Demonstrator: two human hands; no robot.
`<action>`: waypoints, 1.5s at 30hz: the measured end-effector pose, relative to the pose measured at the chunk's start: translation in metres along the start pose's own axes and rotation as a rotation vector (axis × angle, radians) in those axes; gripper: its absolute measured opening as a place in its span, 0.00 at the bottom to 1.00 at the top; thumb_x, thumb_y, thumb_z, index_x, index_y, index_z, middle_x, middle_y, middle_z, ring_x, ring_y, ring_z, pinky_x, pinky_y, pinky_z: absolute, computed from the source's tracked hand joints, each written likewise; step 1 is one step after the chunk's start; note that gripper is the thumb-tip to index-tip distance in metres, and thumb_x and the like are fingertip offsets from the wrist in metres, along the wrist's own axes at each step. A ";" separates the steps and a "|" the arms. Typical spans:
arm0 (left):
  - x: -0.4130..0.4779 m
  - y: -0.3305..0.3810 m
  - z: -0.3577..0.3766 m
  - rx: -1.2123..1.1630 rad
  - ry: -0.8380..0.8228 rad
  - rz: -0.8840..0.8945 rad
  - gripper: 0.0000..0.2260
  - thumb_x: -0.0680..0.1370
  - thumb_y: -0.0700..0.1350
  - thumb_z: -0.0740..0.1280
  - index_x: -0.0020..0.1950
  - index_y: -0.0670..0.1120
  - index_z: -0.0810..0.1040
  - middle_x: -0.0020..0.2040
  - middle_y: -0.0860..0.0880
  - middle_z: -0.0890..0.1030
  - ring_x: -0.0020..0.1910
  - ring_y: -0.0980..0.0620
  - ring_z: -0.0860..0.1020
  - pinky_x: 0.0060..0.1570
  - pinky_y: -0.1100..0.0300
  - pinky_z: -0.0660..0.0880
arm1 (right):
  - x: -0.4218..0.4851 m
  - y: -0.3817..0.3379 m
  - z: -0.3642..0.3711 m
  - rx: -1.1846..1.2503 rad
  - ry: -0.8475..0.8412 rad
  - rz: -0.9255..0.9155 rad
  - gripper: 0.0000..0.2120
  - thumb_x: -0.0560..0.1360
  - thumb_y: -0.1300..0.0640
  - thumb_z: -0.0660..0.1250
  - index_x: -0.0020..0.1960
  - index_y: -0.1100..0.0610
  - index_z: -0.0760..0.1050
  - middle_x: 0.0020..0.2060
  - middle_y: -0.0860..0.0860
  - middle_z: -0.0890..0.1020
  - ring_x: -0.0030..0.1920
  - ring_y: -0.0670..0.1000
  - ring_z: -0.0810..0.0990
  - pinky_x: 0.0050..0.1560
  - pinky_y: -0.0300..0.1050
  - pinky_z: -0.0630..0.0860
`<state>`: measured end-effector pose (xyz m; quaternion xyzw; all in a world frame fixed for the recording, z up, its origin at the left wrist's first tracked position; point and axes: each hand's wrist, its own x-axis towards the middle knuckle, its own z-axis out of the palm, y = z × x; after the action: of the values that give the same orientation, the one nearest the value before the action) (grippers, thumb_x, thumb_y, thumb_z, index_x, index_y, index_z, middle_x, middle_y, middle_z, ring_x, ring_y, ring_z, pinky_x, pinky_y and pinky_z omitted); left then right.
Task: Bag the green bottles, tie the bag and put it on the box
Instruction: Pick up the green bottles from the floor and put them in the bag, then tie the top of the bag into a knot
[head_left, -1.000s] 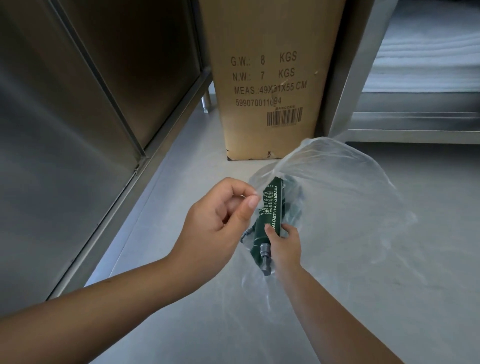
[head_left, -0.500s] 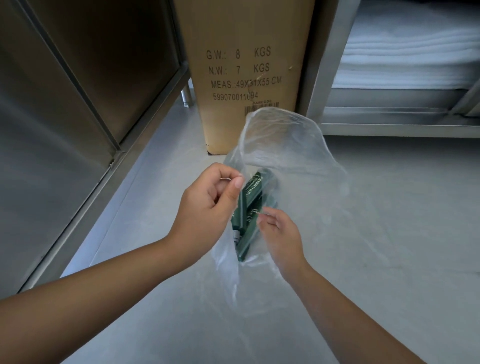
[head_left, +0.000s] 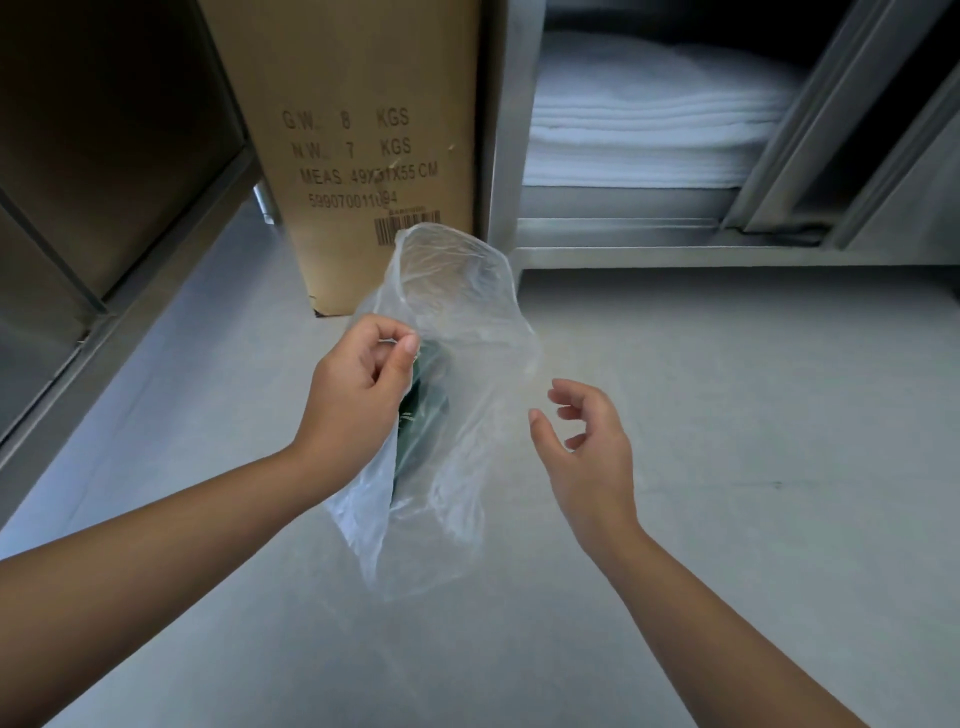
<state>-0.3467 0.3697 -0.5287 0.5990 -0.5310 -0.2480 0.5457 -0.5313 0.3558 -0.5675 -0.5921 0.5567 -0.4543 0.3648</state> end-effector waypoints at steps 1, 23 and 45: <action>0.000 0.000 0.001 0.001 0.003 -0.004 0.07 0.78 0.45 0.62 0.41 0.54 0.72 0.25 0.58 0.74 0.25 0.60 0.69 0.29 0.68 0.67 | 0.001 0.003 -0.001 0.008 0.009 0.031 0.13 0.73 0.56 0.67 0.55 0.48 0.71 0.53 0.45 0.76 0.52 0.44 0.73 0.49 0.34 0.71; 0.009 -0.005 -0.015 0.028 -0.176 -0.017 0.03 0.75 0.45 0.66 0.43 0.48 0.73 0.22 0.55 0.70 0.24 0.58 0.66 0.30 0.66 0.66 | 0.018 0.014 0.045 0.219 0.041 0.289 0.10 0.74 0.62 0.64 0.35 0.54 0.74 0.31 0.48 0.77 0.33 0.45 0.73 0.39 0.36 0.70; 0.027 0.091 0.044 -0.087 -0.202 0.138 0.08 0.74 0.44 0.66 0.35 0.47 0.73 0.22 0.54 0.70 0.24 0.57 0.66 0.26 0.65 0.66 | 0.064 -0.090 -0.091 0.195 -0.268 -0.179 0.11 0.72 0.65 0.67 0.34 0.53 0.74 0.32 0.51 0.75 0.36 0.47 0.72 0.39 0.35 0.69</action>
<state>-0.4104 0.3421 -0.4499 0.5086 -0.6120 -0.2918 0.5307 -0.5893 0.3097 -0.4456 -0.6562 0.4017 -0.4539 0.4495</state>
